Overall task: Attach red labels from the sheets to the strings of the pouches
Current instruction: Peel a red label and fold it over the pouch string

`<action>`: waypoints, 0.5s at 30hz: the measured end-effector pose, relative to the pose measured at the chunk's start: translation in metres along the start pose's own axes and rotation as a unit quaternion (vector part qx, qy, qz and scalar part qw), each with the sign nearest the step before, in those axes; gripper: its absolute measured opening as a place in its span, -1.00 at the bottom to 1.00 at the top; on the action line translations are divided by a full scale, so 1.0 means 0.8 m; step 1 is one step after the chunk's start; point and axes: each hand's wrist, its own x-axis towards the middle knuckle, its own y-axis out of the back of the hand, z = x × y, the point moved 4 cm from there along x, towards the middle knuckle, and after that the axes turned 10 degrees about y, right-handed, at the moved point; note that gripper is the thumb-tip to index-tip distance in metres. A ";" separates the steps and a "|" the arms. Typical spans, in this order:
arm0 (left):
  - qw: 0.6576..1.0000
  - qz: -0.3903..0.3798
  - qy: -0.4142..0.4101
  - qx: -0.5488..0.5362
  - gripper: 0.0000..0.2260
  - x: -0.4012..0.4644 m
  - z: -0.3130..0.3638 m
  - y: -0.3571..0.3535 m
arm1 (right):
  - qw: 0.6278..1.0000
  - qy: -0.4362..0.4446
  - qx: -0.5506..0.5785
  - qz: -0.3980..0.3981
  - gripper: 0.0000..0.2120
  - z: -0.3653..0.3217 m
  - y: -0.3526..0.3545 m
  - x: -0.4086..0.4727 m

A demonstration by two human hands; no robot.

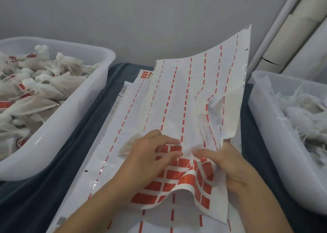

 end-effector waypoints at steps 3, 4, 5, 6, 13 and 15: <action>1.000 -0.005 0.017 -0.001 -0.74 -0.001 0.002 0.002 | 1.000 0.005 0.004 0.008 -0.65 -0.003 0.007 0.001; 1.000 -0.009 0.021 0.003 -0.67 -0.002 0.002 -0.001 | 1.000 0.007 0.004 0.011 -0.66 -0.004 0.008 0.001; 0.999 -0.014 0.028 0.010 -0.61 -0.003 0.001 -0.004 | 1.000 0.008 0.003 0.012 -0.67 -0.004 0.009 0.000; 0.999 -0.018 0.034 0.015 -0.58 -0.004 0.000 -0.007 | 1.000 0.009 -0.001 0.012 -0.67 -0.005 0.008 0.000; 0.998 -0.015 0.063 0.009 -0.80 0.002 -0.012 -0.010 | 1.000 0.005 -0.027 0.012 -0.64 -0.007 0.009 0.001; 0.998 -0.010 0.057 0.021 -0.83 0.002 -0.012 -0.008 | 0.999 -0.003 -0.040 0.007 -0.64 -0.006 0.010 0.003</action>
